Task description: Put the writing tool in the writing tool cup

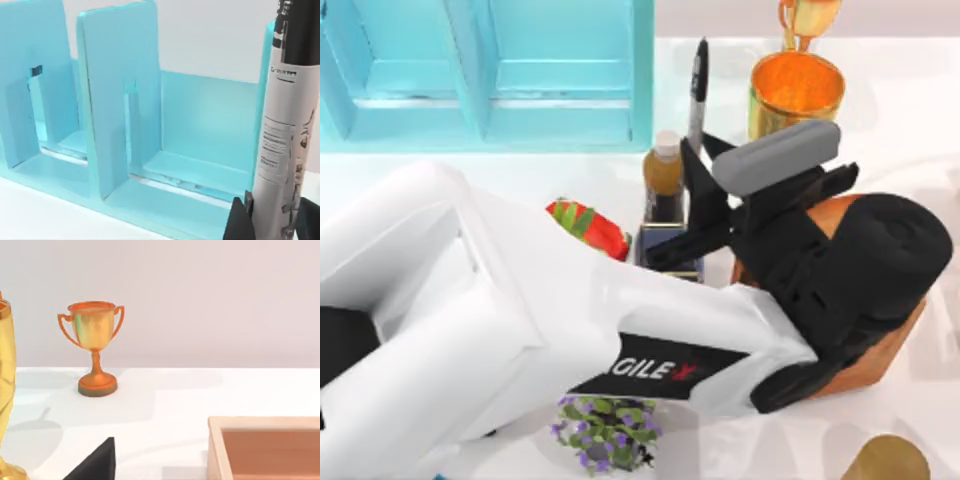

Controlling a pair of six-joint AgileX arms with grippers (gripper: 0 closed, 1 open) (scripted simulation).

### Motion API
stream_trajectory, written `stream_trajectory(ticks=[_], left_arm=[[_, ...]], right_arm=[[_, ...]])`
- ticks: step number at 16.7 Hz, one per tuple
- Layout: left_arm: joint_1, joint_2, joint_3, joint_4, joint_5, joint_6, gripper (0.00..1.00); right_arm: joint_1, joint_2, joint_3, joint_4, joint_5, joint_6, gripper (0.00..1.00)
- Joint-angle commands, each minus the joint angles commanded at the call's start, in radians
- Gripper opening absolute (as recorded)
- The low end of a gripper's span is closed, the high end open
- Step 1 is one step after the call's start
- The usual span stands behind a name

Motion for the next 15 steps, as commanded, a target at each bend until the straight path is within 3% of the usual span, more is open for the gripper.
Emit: stream_trajectory(ticks=[3,15], left_arm=[[0.000,0.000,0.000,0.000,0.000,0.000,0.00],[0.000,0.000,0.000,0.000,0.000,0.000,0.90]], right_arm=[[0.000,0.000,0.000,0.000,0.000,0.000,1.00],[0.000,0.000,0.000,0.000,0.000,0.000,1.00]])
